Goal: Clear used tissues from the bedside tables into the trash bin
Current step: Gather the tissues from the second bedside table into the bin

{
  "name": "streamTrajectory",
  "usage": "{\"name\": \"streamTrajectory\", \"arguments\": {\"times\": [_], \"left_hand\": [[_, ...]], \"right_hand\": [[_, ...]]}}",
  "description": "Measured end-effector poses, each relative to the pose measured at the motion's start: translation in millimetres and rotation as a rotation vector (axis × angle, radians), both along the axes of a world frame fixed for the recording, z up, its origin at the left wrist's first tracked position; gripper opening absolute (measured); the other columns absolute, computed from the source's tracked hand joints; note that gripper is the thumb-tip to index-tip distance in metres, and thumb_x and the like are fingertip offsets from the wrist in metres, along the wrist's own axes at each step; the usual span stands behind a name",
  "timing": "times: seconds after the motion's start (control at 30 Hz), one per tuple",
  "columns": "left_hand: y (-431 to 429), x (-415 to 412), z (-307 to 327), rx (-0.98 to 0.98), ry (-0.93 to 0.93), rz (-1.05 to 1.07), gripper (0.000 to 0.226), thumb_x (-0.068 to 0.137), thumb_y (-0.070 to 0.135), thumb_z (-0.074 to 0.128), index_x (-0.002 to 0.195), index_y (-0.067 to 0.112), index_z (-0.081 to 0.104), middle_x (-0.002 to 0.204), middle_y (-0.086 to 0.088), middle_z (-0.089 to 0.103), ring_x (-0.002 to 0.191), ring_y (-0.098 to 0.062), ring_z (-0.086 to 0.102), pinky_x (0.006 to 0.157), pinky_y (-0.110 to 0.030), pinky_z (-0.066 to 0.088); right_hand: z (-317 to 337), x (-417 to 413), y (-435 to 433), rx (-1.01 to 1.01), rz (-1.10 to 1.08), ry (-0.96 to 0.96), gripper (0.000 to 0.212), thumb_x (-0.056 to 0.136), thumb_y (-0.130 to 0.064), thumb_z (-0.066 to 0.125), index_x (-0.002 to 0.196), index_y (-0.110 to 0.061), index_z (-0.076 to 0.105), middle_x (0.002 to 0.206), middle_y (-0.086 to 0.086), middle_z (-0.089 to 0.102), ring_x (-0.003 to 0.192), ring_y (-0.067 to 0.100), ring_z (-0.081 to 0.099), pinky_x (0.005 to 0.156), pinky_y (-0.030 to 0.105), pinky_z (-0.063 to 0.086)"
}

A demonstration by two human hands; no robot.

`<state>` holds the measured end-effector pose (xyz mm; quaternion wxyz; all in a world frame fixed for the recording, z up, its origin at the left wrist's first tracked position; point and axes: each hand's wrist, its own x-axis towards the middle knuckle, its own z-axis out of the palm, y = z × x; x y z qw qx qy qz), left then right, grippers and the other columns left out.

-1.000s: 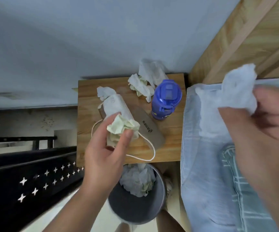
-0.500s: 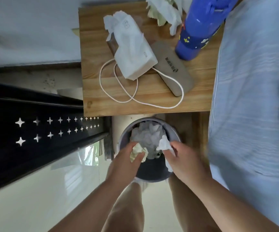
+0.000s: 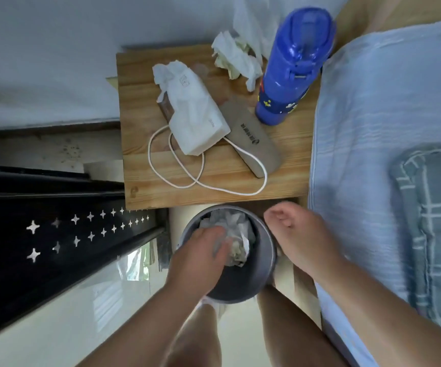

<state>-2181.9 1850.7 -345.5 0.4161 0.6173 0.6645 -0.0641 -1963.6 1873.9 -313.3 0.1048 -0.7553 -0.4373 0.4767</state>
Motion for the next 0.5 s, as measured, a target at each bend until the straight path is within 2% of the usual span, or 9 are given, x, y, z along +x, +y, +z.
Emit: {"name": "streamTrajectory", "arguments": {"times": [0.1,0.13,0.2,0.27,0.37,0.43,0.47,0.5], "left_hand": [[46,9,37,0.150,-0.138,0.047,0.032,0.097,0.063,0.045,0.119,0.048,0.065,0.104,0.026,0.071,0.088,0.002,0.067,0.074,-0.022,0.048],[62,14,49,0.180,-0.199,0.076,0.032,0.095,0.065,0.044,0.116,0.051,0.063,0.100,0.030,0.071,0.082,0.005,0.066,0.070,-0.017,0.047],[93,24,73,0.221,-0.333,0.148,0.026,0.093,0.066,0.047,0.109,0.057,0.065,0.100,0.035,0.069,0.075,0.001,0.066,0.067,-0.015,0.050],[122,35,93,0.295,-0.444,0.195,0.018,0.095,0.062,0.052,0.103,0.057,0.068,0.092,0.030,0.071,0.068,-0.005,0.065,0.062,-0.014,0.049],[168,47,112,0.418,-0.500,0.220,0.016,0.098,0.055,0.055,0.105,0.051,0.069,0.091,0.025,0.073,0.073,-0.010,0.068,0.063,-0.014,0.050],[202,53,114,0.488,-0.459,0.232,0.016,0.099,0.050,0.055,0.105,0.052,0.070,0.091,0.026,0.072,0.079,-0.007,0.068,0.064,-0.014,0.049],[219,55,111,0.513,-0.416,0.231,0.017,0.099,0.048,0.055,0.108,0.050,0.070,0.091,0.026,0.071,0.080,-0.005,0.067,0.065,-0.014,0.047],[237,57,108,0.539,-0.350,0.212,0.019,0.098,0.046,0.056,0.113,0.047,0.069,0.091,0.024,0.070,0.081,-0.004,0.065,0.066,-0.017,0.047]], "right_hand": [[41,23,46,0.128,-0.187,0.052,0.014,0.085,-0.040,0.065,0.084,-0.029,0.073,0.078,-0.013,0.076,0.078,0.006,0.072,0.080,0.042,0.061],[55,31,62,0.156,-0.238,0.079,0.012,0.083,-0.036,0.067,0.082,-0.026,0.073,0.075,-0.006,0.076,0.076,0.013,0.073,0.082,0.049,0.061],[79,42,91,0.213,-0.274,0.094,0.013,0.079,-0.036,0.067,0.079,-0.025,0.074,0.071,-0.003,0.075,0.069,0.015,0.072,0.082,0.052,0.061],[97,52,118,0.298,-0.260,0.049,0.014,0.082,-0.040,0.065,0.083,-0.029,0.075,0.075,-0.008,0.076,0.072,0.012,0.073,0.083,0.047,0.061],[110,63,156,0.417,-0.293,0.038,0.011,0.088,-0.036,0.065,0.089,-0.032,0.075,0.082,-0.012,0.077,0.080,0.012,0.074,0.086,0.042,0.062],[110,67,183,0.442,-0.265,0.039,0.014,0.094,-0.031,0.063,0.098,-0.036,0.075,0.081,-0.022,0.075,0.076,0.005,0.072,0.078,0.021,0.059],[108,69,196,0.442,-0.229,0.037,0.017,0.096,-0.030,0.061,0.104,-0.037,0.074,0.077,-0.030,0.072,0.075,-0.003,0.069,0.070,0.007,0.051],[104,71,210,0.437,-0.191,0.029,0.019,0.098,-0.029,0.060,0.109,-0.037,0.073,0.073,-0.036,0.068,0.072,-0.012,0.065,0.065,0.001,0.044]]}}
